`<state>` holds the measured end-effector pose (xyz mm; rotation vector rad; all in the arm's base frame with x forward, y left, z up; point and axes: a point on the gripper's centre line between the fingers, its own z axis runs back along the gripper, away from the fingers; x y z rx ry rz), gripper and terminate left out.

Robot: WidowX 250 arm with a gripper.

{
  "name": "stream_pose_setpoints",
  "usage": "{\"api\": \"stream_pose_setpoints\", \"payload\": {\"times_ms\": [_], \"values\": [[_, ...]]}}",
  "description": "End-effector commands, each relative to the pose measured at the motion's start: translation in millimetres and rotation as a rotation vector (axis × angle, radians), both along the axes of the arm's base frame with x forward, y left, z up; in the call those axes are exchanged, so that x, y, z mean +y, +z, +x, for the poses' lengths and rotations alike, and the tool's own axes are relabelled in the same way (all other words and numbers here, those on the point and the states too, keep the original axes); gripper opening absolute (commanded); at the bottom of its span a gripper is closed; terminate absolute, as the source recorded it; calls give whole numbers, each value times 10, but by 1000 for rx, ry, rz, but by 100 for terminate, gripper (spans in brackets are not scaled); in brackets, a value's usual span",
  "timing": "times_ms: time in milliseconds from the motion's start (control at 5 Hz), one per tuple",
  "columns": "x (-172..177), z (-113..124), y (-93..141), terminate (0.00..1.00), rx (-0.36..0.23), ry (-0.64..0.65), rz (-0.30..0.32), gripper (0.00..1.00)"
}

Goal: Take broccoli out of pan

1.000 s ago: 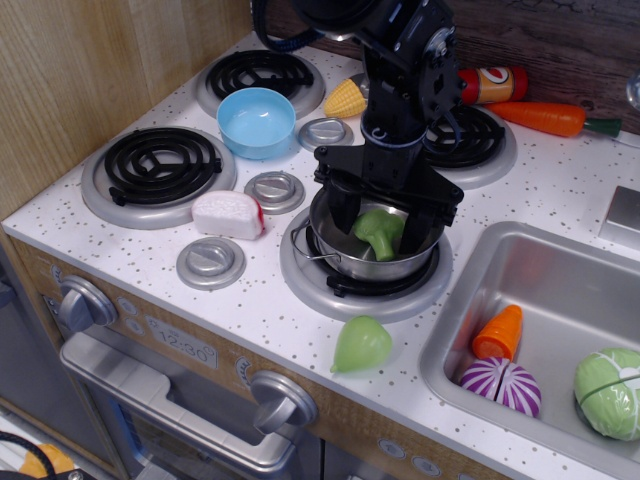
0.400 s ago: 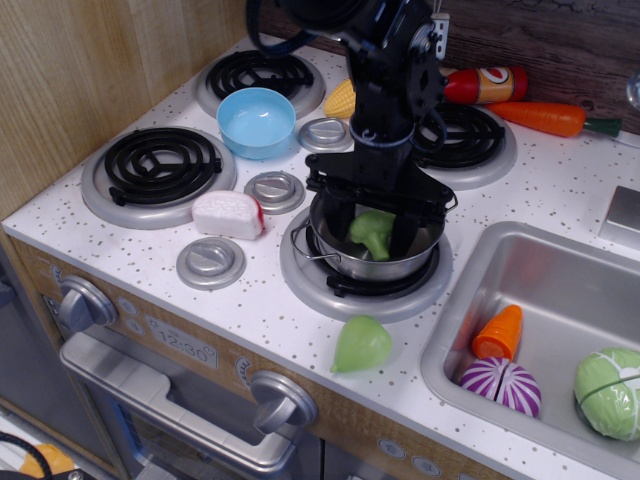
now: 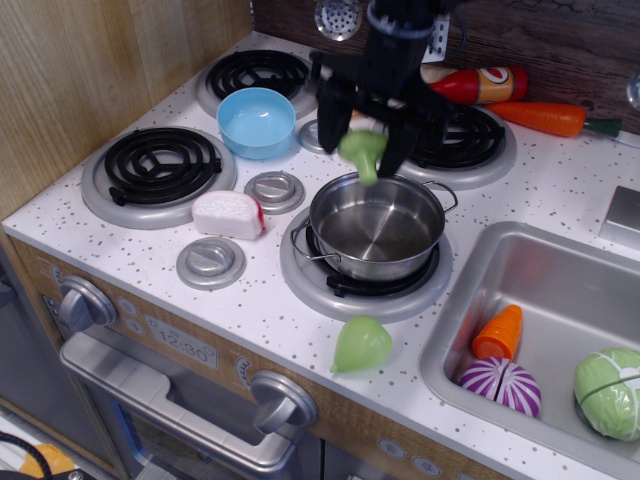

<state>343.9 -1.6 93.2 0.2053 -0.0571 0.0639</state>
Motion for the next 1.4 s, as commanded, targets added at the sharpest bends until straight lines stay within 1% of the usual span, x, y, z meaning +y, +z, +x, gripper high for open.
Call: {"api": "stream_pose_setpoints", "payload": {"times_ms": [0, 200, 400, 600, 800, 1000, 1200], "values": [[338, 309, 127, 0, -108, -87, 48, 0], [437, 434, -82, 0, -140, -126, 17, 0], [499, 529, -344, 0, -199, -171, -20, 0], [486, 553, -425, 0, -214, -170, -45, 100], [461, 517, -451, 0, -240, -158, -52, 100], [461, 517, -451, 0, -240, -158, -52, 100], [461, 517, -451, 100, -240, -158, -52, 100]]}}
